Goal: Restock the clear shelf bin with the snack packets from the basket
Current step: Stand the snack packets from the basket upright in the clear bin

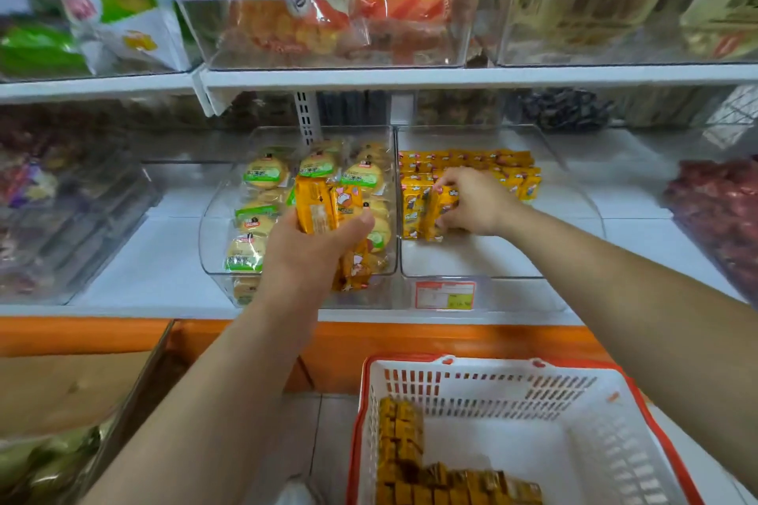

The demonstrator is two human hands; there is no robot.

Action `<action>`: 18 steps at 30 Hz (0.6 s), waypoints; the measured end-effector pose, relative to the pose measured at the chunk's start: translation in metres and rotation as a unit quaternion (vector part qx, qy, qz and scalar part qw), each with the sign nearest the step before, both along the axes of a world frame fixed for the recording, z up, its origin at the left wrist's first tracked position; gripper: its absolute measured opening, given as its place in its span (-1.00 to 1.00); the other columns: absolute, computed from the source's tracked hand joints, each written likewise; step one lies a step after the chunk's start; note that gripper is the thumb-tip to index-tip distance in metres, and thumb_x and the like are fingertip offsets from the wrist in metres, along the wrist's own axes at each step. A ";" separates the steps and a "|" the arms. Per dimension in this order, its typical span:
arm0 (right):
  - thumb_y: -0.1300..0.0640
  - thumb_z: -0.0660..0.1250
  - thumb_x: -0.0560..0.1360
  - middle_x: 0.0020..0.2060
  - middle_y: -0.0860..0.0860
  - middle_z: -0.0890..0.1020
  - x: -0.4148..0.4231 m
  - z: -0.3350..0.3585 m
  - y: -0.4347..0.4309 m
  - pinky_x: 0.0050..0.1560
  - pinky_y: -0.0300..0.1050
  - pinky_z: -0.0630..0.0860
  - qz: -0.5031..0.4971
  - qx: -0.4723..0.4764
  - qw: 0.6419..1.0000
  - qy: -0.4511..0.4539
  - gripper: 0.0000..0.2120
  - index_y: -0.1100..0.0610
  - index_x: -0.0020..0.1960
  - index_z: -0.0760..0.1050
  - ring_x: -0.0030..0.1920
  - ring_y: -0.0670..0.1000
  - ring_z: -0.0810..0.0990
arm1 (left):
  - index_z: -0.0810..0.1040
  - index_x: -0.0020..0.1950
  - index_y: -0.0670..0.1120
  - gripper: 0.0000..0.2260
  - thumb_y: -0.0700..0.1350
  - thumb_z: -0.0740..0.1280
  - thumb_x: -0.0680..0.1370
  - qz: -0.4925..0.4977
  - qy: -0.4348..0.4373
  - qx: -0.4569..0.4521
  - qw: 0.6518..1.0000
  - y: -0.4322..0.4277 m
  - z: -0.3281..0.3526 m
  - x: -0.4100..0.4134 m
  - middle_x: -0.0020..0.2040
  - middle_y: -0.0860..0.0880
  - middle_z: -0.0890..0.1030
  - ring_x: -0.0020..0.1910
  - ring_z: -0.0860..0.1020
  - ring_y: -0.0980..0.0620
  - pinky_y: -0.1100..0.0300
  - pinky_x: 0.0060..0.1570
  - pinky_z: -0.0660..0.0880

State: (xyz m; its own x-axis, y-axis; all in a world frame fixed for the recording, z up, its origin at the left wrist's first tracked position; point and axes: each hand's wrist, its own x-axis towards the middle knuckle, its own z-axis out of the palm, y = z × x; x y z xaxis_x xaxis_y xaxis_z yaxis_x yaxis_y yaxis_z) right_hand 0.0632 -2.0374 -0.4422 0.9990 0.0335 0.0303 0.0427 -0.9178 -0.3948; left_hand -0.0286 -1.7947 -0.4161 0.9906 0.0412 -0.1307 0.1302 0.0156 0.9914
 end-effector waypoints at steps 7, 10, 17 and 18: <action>0.10 0.59 0.38 0.34 0.16 0.50 0.034 -0.020 0.012 0.26 0.00 0.43 0.007 -0.088 0.996 -0.002 -0.33 0.11 0.42 0.42 0.35 0.20 0.44 | 0.64 0.07 0.05 -0.75 0.01 0.58 0.44 -0.003 -0.006 0.020 1.000 0.005 -0.006 0.004 -0.10 0.02 0.76 -0.11 0.75 -0.03 -0.17 -0.04 0.68; 0.08 0.55 0.38 0.26 0.12 0.47 0.030 -0.029 0.011 0.01 0.01 0.49 0.014 -0.118 0.991 -0.059 -0.38 0.06 0.37 0.38 0.18 0.20 0.54 | 0.63 0.06 0.06 -0.75 0.02 0.57 0.44 -0.001 -0.006 0.026 1.000 0.006 -0.006 0.005 -0.12 0.03 0.76 -0.13 0.75 -0.01 -0.16 -0.05 0.68; -0.09 0.58 0.32 0.31 0.06 0.37 0.032 -0.034 0.004 -0.13 -0.05 0.47 0.015 -0.168 0.984 -0.055 -0.23 -0.03 0.41 0.28 0.16 0.15 0.54 | 0.63 0.02 0.07 -0.78 0.02 0.57 0.44 -0.003 -0.006 0.048 0.999 -0.001 -0.006 0.002 -0.12 0.00 0.75 -0.10 0.74 -0.03 -0.17 -0.03 0.68; -0.10 0.59 0.31 0.31 0.06 0.37 0.034 -0.034 0.003 -0.11 -0.03 0.49 0.014 -0.173 0.983 -0.055 -0.22 -0.03 0.41 0.28 0.17 0.16 0.54 | 0.63 0.02 0.07 -0.78 0.02 0.57 0.44 -0.003 -0.005 0.049 0.999 -0.002 -0.006 0.001 -0.12 0.00 0.75 -0.10 0.74 -0.03 -0.16 -0.02 0.68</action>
State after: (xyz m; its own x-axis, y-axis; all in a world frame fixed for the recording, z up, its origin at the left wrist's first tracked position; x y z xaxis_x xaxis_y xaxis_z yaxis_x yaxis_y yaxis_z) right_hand 0.0971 -2.0341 -0.4762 0.9888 0.0891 0.1198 0.0957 -0.9942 -0.0500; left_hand -0.0273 -1.7962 -0.4222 0.9921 0.0469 -0.1161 0.1197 -0.0831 0.9893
